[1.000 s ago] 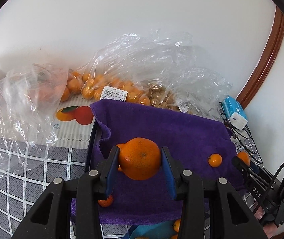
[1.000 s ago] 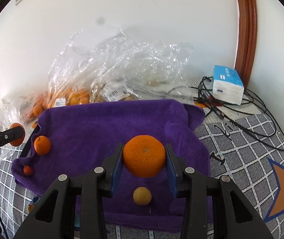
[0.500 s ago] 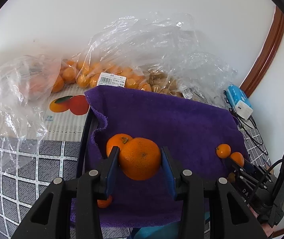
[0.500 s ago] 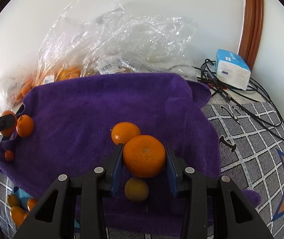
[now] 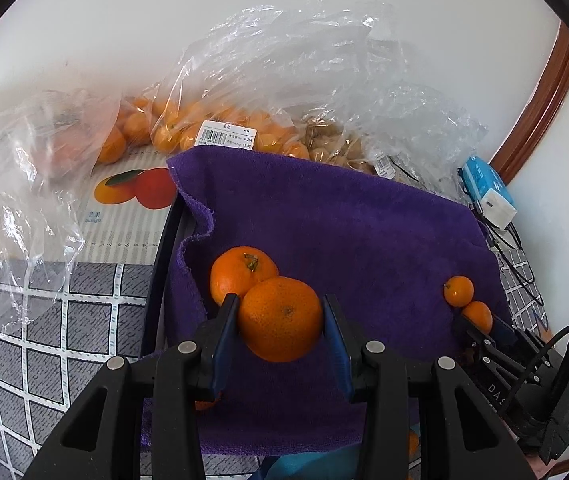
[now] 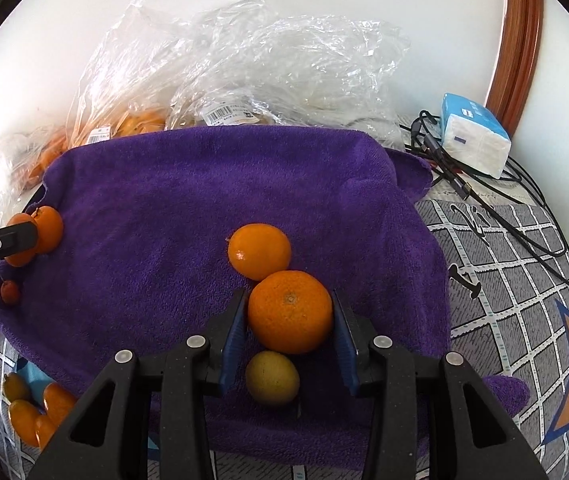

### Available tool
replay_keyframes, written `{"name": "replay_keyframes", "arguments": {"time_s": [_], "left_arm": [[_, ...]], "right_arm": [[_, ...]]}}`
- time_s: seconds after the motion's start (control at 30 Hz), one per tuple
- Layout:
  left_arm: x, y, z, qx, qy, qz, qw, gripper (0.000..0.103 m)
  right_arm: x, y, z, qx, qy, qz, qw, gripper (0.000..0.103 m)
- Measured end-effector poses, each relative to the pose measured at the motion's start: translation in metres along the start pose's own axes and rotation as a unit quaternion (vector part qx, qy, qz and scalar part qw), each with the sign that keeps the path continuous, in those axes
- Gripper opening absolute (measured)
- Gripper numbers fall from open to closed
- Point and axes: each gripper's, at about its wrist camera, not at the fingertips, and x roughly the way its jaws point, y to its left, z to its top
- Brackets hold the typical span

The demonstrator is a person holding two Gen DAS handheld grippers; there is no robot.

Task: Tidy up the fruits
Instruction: 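Open both grippers to drop the oranges onto the towel, then move both tools back to the loose fruit pile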

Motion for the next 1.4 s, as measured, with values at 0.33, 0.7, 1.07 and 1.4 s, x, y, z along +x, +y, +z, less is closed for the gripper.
{"name": "replay_keyframes", "arguments": {"time_s": [0.33, 0.7, 1.07, 1.4], "left_arm": [[0.011, -0.008, -0.006, 0.011, 0.022, 0.02, 0.9995, 0.039], [0.022, -0.008, -0.012, 0.016, 0.044, 0.038, 0.9982, 0.04], [0.014, -0.009, -0.008, 0.007, 0.034, 0.025, 0.9991, 0.049], [-0.025, -0.02, -0.005, 0.013, 0.002, -0.001, 0.9999, 0.062]], "right_arm": [[-0.026, 0.004, -0.001, -0.007, -0.033, -0.001, 0.999, 0.066], [-0.042, -0.002, -0.008, 0.005, -0.042, -0.007, 0.999, 0.067], [-0.051, -0.009, -0.017, 0.026, -0.039, -0.006, 0.999, 0.067], [-0.076, -0.008, -0.024, 0.025, -0.053, -0.014, 0.998, 0.067]]}}
